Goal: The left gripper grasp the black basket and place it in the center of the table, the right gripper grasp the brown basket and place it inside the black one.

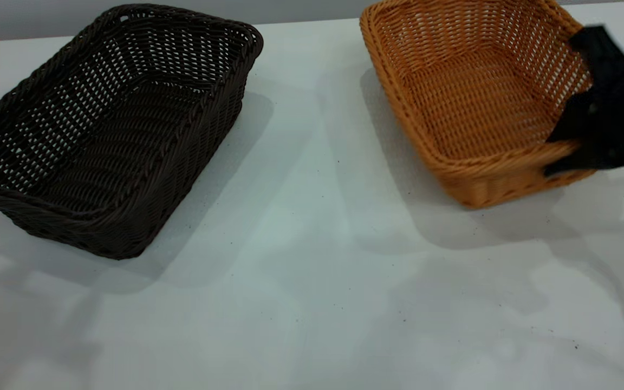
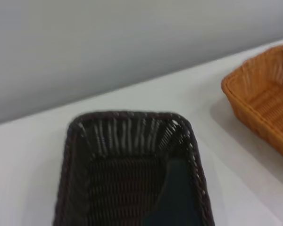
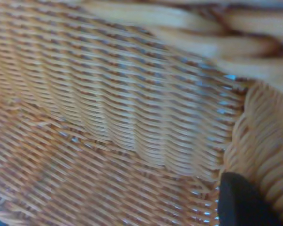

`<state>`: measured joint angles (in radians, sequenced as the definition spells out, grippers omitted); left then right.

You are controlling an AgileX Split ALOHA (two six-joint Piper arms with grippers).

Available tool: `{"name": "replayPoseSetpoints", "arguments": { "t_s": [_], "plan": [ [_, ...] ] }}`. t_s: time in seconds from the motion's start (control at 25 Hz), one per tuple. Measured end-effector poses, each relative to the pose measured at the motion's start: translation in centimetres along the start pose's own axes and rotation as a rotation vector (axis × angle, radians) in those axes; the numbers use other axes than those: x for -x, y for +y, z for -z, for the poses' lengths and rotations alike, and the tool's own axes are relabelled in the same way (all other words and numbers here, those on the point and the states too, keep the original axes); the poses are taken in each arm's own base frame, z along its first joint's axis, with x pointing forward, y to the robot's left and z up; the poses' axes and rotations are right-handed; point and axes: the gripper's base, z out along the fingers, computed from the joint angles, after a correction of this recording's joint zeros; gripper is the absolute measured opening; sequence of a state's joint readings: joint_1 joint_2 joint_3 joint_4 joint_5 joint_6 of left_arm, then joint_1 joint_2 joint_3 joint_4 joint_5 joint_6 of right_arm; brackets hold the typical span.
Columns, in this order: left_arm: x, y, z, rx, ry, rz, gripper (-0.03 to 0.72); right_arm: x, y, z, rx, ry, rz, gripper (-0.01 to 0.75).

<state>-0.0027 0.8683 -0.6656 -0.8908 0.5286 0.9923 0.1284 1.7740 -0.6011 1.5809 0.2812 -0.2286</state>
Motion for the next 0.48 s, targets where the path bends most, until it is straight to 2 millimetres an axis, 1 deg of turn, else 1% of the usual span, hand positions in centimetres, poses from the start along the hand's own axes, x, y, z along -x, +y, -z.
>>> {"name": "replayPoseSetpoints", "arguments": {
  "t_s": [0.16, 0.32, 0.48],
  "plan": [
    [-0.6, 0.1, -1.0, -0.054, 0.068, 0.022, 0.531, 0.6, 0.3, 1.4, 0.028, 0.040, 0.097, 0.108],
    [-1.1, 0.7, -2.3, -0.069, 0.123, 0.050, 0.531, 1.3, 0.4, 3.0, 0.053, 0.067, 0.211, 0.108],
    [-1.4, 1.2, -3.8, -0.102, 0.154, 0.126, 0.531, 2.2, 0.2, 4.5, 0.086, 0.111, 0.292, 0.108]
  ]
}}
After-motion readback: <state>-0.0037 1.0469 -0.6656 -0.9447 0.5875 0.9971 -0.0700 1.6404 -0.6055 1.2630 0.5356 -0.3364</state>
